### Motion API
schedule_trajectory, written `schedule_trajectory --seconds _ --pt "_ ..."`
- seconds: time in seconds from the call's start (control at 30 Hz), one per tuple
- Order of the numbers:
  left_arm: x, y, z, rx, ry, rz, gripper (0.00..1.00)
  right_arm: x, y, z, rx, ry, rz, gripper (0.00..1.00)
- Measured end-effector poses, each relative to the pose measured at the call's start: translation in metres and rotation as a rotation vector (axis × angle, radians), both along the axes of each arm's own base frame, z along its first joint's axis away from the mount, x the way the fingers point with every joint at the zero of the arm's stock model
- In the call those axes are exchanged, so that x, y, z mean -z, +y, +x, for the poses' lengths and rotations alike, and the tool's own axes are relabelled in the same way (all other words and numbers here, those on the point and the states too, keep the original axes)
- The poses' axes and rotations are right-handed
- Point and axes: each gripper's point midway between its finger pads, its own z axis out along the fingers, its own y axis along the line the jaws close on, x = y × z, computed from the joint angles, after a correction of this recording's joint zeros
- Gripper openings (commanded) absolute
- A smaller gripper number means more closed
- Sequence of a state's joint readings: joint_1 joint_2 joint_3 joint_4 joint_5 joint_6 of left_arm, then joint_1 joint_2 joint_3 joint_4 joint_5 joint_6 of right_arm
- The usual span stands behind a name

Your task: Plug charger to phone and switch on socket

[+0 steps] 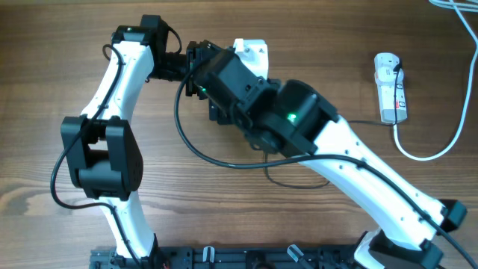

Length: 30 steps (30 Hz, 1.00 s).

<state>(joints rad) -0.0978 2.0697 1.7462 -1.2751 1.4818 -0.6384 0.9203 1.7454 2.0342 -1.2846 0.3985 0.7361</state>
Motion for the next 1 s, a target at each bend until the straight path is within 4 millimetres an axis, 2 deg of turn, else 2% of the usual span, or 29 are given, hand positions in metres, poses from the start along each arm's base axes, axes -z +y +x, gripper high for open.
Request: schedule_trajectory --seconds 0.13,0.2,0.27,0.47,0.67,0.8,1.0 --pt "0.0 0.0 0.0 -0.001 0.011 0.001 0.68 0.012 0.004 0.006 0.004 0.004 -0.037 0.7" --pt "0.0 0.0 0.0 -0.001 0.012 0.001 0.68 0.013 0.006 0.01 0.004 -0.007 -0.042 0.61" --pt "0.0 0.0 0.0 -0.001 0.012 0.001 0.69 0.01 0.009 0.014 0.007 -0.026 -0.029 0.57" --pt "0.0 0.0 0.0 -0.001 0.016 0.002 0.68 0.008 0.009 0.02 0.018 -0.055 -0.034 0.57" --pt "0.0 0.0 0.0 -0.001 0.016 0.002 0.68 0.022 0.012 0.027 0.031 -0.049 -0.075 0.56" --pt "0.0 0.0 0.0 -0.001 0.016 0.002 0.69 0.024 0.01 0.031 0.054 -0.066 -0.094 0.46" --pt "0.0 0.0 0.0 -0.001 0.016 0.002 0.69 0.021 0.007 0.035 0.075 -0.091 -0.104 0.46"
